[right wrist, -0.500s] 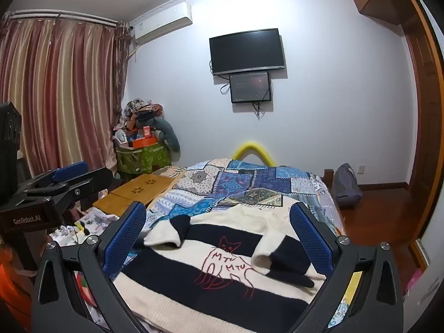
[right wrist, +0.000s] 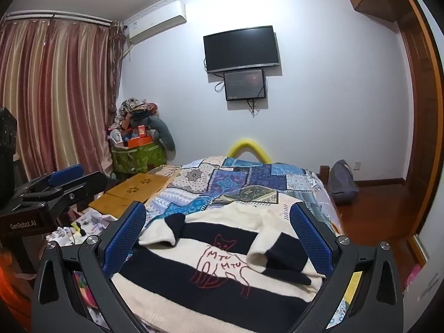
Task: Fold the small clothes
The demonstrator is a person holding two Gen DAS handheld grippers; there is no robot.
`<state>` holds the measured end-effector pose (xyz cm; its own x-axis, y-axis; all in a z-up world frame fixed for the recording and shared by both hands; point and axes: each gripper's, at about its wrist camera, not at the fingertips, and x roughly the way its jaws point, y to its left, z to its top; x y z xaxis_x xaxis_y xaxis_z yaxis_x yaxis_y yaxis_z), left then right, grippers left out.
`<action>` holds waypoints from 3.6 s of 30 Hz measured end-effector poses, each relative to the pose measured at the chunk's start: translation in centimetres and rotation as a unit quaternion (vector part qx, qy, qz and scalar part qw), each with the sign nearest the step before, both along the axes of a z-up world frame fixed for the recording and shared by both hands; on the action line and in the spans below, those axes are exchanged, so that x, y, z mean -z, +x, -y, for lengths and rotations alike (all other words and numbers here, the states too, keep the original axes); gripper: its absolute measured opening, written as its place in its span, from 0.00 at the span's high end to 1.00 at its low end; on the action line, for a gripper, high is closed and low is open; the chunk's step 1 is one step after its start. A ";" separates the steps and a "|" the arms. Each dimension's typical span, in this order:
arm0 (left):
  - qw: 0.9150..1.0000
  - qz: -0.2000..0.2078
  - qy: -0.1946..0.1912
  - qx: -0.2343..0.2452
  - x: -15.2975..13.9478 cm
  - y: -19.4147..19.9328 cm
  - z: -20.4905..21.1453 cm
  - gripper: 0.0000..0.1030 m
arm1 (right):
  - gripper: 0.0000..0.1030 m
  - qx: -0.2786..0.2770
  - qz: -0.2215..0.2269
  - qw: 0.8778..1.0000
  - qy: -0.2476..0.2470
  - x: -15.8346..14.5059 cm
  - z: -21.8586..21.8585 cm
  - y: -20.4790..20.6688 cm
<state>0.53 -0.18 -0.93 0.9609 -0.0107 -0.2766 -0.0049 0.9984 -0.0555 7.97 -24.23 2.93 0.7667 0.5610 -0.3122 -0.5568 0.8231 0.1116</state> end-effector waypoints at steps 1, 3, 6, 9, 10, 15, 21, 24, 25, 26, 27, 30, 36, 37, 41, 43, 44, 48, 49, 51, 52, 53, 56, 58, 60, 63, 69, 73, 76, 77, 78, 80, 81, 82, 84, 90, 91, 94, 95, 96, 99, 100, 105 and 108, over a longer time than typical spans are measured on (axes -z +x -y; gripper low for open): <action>1.000 -0.001 0.000 0.000 0.0 0.0 0.0 0.00 | 0.00 0.001 -0.001 1.000 0.001 0.0 0.0 0.0; 1.000 -0.001 0.000 0.000 0.0 0.0 -0.1 0.00 | 0.00 0.002 -0.001 1.000 0.000 0.0 0.0 0.0; 1.000 -0.002 0.000 0.000 0.1 0.1 0.0 0.00 | 0.00 0.003 -0.001 1.000 0.001 0.1 0.1 0.0; 1.000 -0.002 0.000 0.000 0.2 0.2 0.0 0.00 | 0.00 0.003 -0.001 1.000 0.001 0.0 0.1 -0.1; 1.000 -0.002 0.001 0.000 0.2 0.2 0.1 0.00 | 0.00 0.003 -0.001 1.000 0.001 0.0 0.1 -0.1; 1.000 -0.003 -0.002 -0.005 0.5 0.2 0.0 0.00 | 0.00 0.003 -0.001 1.000 0.001 0.1 0.1 -0.1; 1.000 -0.006 -0.007 -0.005 0.5 0.4 0.0 0.00 | 0.00 0.003 -0.001 1.000 0.000 0.0 0.1 -0.1; 1.000 -0.007 -0.007 -0.006 0.5 0.4 -0.1 0.00 | 0.00 0.003 -0.001 1.000 0.000 0.0 0.1 -0.1; 1.000 -0.006 -0.006 -0.006 0.6 0.3 -0.1 0.00 | 0.00 0.003 -0.001 1.000 0.000 0.0 0.1 -0.1; 1.000 -0.006 -0.005 -0.007 0.6 0.3 -0.1 0.00 | 0.00 0.003 -0.001 1.000 0.000 0.0 0.1 -0.1; 1.000 -0.006 -0.004 -0.007 0.7 0.3 -0.1 0.00 | 0.00 0.003 -0.001 1.000 0.000 0.0 0.1 -0.1; 1.000 -0.009 -0.002 -0.006 0.7 0.3 -0.1 0.00 | 0.00 0.002 -0.001 1.000 0.000 0.0 0.1 -0.1; 1.000 -0.013 -0.003 -0.007 0.6 0.4 -0.2 0.00 | 0.00 0.003 -0.001 1.000 0.000 0.1 0.1 -0.1; 1.000 -0.013 -0.003 -0.007 0.6 0.4 -0.2 0.00 | 0.00 0.003 -0.001 1.000 0.000 0.1 0.1 -0.1; 1.000 -0.013 -0.003 -0.009 0.5 0.4 -0.2 0.00 | 0.00 0.003 -0.001 1.000 0.000 0.1 0.1 -0.1; 1.000 -0.013 -0.004 -0.009 0.5 0.4 -0.3 0.00 | 0.00 0.003 -0.001 1.000 0.000 0.1 0.1 -0.1; 1.000 -0.013 -0.004 -0.009 0.5 0.4 -0.3 0.00 | 0.00 0.003 -0.001 1.000 0.000 0.1 0.1 -0.1; 1.000 -0.012 -0.003 -0.010 0.4 0.4 -0.2 0.00 | 0.00 0.003 -0.001 1.000 0.000 0.0 0.2 -0.1; 1.000 -0.013 -0.003 -0.010 0.4 0.5 -0.2 0.00 | 0.00 0.003 -0.001 1.000 0.000 0.0 0.2 0.0; 1.000 -0.013 -0.003 -0.010 0.4 0.5 -0.2 0.00 | 0.00 0.003 -0.001 1.000 0.000 0.0 0.2 -0.1; 1.000 -0.013 -0.003 -0.009 0.4 0.5 -0.2 0.00 | 0.00 0.003 -0.001 1.000 0.000 0.0 0.1 -0.1; 1.000 -0.013 -0.003 -0.009 0.3 0.5 -0.2 0.00 | 0.00 0.003 -0.001 1.000 0.000 0.0 0.1 -0.1; 1.000 -0.013 -0.004 -0.009 0.2 0.5 -0.2 0.00 | 0.00 0.003 -0.001 1.000 0.000 0.0 0.1 -0.1; 1.000 -0.014 -0.004 -0.008 0.2 0.6 -0.1 0.00 | 0.00 0.003 -0.001 1.000 0.000 0.0 0.1 -0.1; 1.000 -0.013 -0.004 -0.009 0.2 0.5 -0.1 0.00 | 0.00 0.003 -0.001 1.000 0.000 0.0 0.1 -0.1; 1.000 -0.013 -0.003 -0.008 0.1 0.6 -0.1 0.00 | 0.00 0.003 -0.001 1.000 -0.001 0.0 0.1 -0.1; 1.000 -0.015 -0.005 -0.010 0.0 0.6 0.0 0.00 | 0.00 0.003 -0.001 1.000 0.000 0.0 0.2 -0.1; 1.000 -0.017 -0.004 -0.012 0.2 0.7 -0.2 0.00 | 0.00 0.004 -0.004 1.000 0.000 0.1 0.4 0.1; 1.000 -0.017 -0.005 -0.011 0.1 0.8 -0.2 0.00 | 0.00 0.005 -0.006 1.000 -0.001 0.2 0.4 0.1; 1.000 -0.017 -0.005 -0.012 0.2 0.8 -0.2 0.00 | 0.00 0.005 -0.006 1.000 -0.001 0.2 0.4 0.2; 1.000 -0.017 -0.005 -0.011 0.2 0.8 -0.3 0.00 | 0.00 0.005 -0.007 1.000 -0.001 0.3 0.4 0.2; 1.000 -0.017 -0.005 -0.011 0.2 0.8 -0.3 0.00 | 0.00 0.006 -0.009 1.000 -0.002 0.4 0.3 0.4; 1.000 -0.018 -0.005 -0.011 0.2 0.8 -0.3 0.00 | 0.00 0.006 -0.010 1.000 -0.002 0.4 0.3 0.5; 1.000 -0.018 -0.004 -0.011 0.3 0.9 -0.4 0.00 | 0.00 0.006 -0.012 1.000 -0.003 0.5 0.2 0.5; 1.000 -0.021 -0.004 -0.010 0.4 1.0 -0.4 0.00 | 0.00 0.007 -0.016 1.000 -0.006 0.6 0.2 0.9; 0.999 -0.038 -0.007 -0.001 0.7 3.6 -1.3 0.00 | 0.00 0.007 -0.031 0.999 -0.015 1.7 0.0 3.2; 0.999 -0.042 -0.007 -0.002 0.8 4.2 -1.6 0.00 | 0.00 0.008 -0.033 0.999 -0.017 1.8 -0.1 3.7; 0.998 -0.069 -0.011 -0.001 1.4 7.7 -3.4 0.00 | 0.00 0.010 -0.043 0.999 -0.031 2.6 -0.4 6.3; 0.997 -0.078 -0.013 0.000 1.7 8.7 -3.8 0.00 | 0.00 0.012 -0.047 0.998 -0.037 3.0 -0.4 7.3; 0.995 -0.096 -0.018 -0.002 2.1 10.3 -4.6 0.00 | 0.00 0.012 -0.051 0.998 -0.040 3.3 -0.5 8.1; 0.990 -0.140 -0.028 -0.002 3.6 14.6 -6.8 0.00 | 0.00 0.013 -0.069 0.996 -0.055 4.4 -0.7 11.2; 0.988 -0.153 -0.031 -0.006 4.1 15.8 -7.4 0.00 | 0.00 0.012 -0.076 0.995 -0.060 4.9 -0.7 12.5; 0.971 -0.238 -0.026 -0.018 8.4 23.5 -10.5 0.00 | 0.00 0.009 -0.111 0.991 -0.077 6.8 -0.8 17.5; 0.958 -0.284 -0.021 -0.015 11.4 27.6 -11.9 0.00 | 0.00 0.004 -0.129 0.987 -0.097 8.2 -1.2 20.3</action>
<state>28.09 11.76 -12.31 0.6551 -0.0077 -0.7555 -0.0754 0.9943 -0.0755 28.24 -23.04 -5.25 0.6520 0.4656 -0.5984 -0.5230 0.8476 0.0897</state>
